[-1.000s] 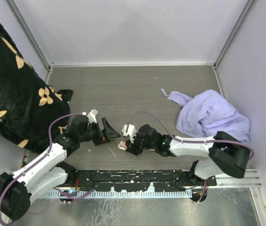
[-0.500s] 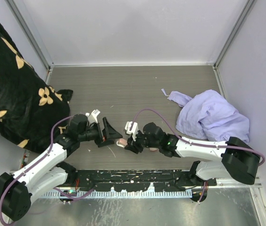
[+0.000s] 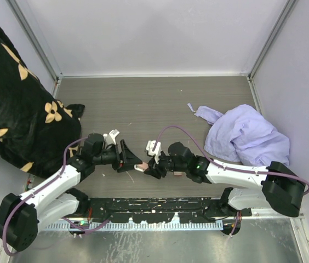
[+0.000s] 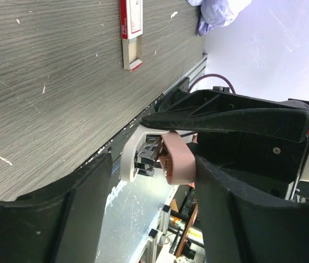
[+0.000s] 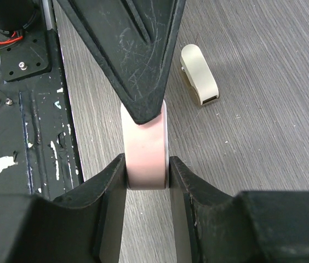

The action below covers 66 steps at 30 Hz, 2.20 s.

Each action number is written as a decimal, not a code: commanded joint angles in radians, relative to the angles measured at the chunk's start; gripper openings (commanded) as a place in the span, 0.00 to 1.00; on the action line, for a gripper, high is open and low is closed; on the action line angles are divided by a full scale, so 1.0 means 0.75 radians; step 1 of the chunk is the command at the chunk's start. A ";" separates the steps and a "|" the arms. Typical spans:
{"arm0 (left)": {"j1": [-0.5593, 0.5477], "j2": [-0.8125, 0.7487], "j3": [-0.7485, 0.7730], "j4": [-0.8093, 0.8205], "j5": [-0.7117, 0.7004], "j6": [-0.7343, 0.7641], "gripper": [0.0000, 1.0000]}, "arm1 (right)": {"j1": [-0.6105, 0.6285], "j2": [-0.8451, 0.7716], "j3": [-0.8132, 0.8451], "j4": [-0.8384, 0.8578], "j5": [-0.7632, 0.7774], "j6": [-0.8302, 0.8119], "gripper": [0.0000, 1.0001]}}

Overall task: Load the staples into the stapler
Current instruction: Close the stapler at the center of the board.

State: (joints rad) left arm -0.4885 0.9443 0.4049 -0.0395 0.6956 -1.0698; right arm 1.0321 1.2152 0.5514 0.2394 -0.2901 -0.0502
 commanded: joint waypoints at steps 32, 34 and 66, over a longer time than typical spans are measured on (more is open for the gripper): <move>0.007 -0.043 -0.030 0.255 0.135 -0.102 0.00 | 0.005 0.089 0.076 0.142 -0.039 0.066 0.27; 0.007 -0.053 -0.033 0.254 0.129 -0.096 0.00 | 0.006 0.092 0.077 0.146 -0.039 0.079 0.37; 0.007 0.017 -0.069 0.228 0.029 -0.034 0.00 | -0.071 0.070 0.184 -0.139 -0.128 0.039 0.70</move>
State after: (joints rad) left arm -0.4824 0.9722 0.3538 0.0963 0.7002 -1.1103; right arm 0.9634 1.2518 0.6266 0.1055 -0.3569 0.0250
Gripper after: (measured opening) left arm 0.380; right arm 0.728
